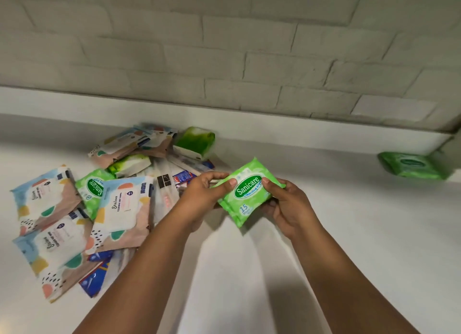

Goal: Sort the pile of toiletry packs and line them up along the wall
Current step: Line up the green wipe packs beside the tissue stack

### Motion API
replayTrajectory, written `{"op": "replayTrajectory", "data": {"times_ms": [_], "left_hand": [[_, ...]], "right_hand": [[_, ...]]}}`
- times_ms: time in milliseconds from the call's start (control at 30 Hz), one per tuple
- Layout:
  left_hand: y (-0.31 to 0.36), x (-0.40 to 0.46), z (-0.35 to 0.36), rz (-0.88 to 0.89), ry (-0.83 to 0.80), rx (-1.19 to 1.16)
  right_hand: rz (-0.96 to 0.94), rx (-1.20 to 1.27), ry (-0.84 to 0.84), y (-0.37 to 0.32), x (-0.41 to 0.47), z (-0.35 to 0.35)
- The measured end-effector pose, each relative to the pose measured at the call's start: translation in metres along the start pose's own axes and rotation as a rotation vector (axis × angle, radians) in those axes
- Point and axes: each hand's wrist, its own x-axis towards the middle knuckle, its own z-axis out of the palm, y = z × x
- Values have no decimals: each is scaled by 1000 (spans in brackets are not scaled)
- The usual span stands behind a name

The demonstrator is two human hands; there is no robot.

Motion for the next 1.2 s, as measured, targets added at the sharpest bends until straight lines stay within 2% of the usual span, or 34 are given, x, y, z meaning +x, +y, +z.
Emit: {"op": "replayTrajectory", "data": {"times_ms": [100, 233, 533, 933, 1200], "left_hand": [[-9, 0, 31, -92, -12, -165], [-27, -3, 78, -145, -133, -59], [-49, 23, 197, -60, -72, -47], [-78, 68, 354, -131, -259, -99], [-74, 119, 423, -112, -240, -58]], "right_hand": [[-21, 85, 88, -6, -3, -26], [-72, 156, 191, -19, -7, -67], [-94, 243, 199, -70, -19, -178], [-151, 307, 274, -140, -16, -328], [-201, 376, 327, -176, 24, -377]]}}
